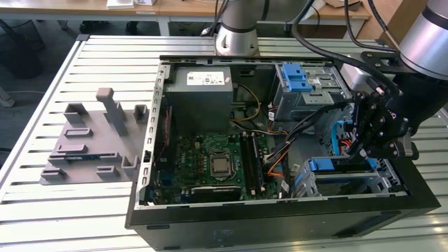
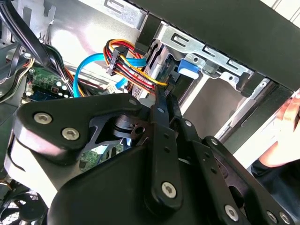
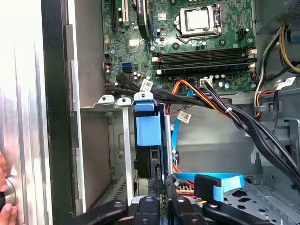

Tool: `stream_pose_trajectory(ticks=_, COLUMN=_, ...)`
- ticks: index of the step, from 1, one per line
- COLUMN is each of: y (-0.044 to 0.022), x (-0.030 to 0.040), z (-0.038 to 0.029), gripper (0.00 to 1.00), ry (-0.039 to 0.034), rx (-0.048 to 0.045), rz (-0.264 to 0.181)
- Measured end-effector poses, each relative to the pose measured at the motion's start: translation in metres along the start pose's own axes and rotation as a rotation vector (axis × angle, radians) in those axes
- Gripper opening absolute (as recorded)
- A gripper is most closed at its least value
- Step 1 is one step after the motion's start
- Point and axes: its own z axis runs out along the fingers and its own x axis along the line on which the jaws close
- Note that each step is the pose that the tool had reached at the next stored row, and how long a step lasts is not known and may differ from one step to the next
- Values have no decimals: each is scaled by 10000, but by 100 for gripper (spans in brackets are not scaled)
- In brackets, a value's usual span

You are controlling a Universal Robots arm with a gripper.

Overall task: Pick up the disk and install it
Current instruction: 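Insert the first disk wire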

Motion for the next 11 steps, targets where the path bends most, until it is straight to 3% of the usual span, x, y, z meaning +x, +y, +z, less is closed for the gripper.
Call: stream_pose_trajectory(ticks=11, y=0, x=4, z=-14, gripper=17, ry=-19, rx=-61, rz=0)
